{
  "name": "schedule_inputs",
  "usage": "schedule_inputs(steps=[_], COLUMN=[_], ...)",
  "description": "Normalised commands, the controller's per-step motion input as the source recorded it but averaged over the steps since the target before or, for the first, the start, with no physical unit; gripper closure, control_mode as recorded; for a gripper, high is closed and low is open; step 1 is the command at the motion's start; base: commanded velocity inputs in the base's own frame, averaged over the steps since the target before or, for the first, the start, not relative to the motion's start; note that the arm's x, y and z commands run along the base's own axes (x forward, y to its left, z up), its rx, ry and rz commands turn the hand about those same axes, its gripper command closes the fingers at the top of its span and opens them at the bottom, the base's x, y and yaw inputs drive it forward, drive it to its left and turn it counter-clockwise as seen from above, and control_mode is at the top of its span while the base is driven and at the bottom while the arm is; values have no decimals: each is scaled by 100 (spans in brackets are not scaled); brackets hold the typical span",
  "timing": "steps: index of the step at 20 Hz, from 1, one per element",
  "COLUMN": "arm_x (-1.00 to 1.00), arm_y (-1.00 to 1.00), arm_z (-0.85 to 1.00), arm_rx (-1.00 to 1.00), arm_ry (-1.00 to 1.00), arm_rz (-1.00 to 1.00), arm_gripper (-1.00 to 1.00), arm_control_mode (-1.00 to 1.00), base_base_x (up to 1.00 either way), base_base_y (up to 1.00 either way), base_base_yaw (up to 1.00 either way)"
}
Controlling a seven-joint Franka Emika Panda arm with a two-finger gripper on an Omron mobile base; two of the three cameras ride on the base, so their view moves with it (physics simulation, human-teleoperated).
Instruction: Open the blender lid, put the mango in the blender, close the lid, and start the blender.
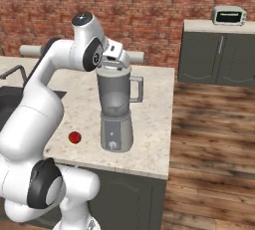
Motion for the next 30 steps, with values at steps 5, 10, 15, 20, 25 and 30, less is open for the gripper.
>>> schedule_inputs(steps=[5, 10, 15, 20, 25, 30], arm_x=[19, 2, -1, -6, -24, 1], arm_y=[-3, -8, -1, 0, 0, 0], arm_z=[0, 0, -5, -24, -48, -29], arm_rx=[0, 0, 0, 0, 0, 0], arm_ry=[6, 3, 0, 0, 0, 0], arm_rz=[0, 0, 0, 0, 0, 0], arm_gripper=[-100, -100, -100, -100, -100, 100], arm_control_mode=[-100, -100, -100, -100, -100, -100], base_base_x=[0, 0, 0, 0, 0, 0], base_base_y=[0, 0, 0, 0, 0, 0], base_base_yaw=[0, 0, 0, 0, 0, 0])
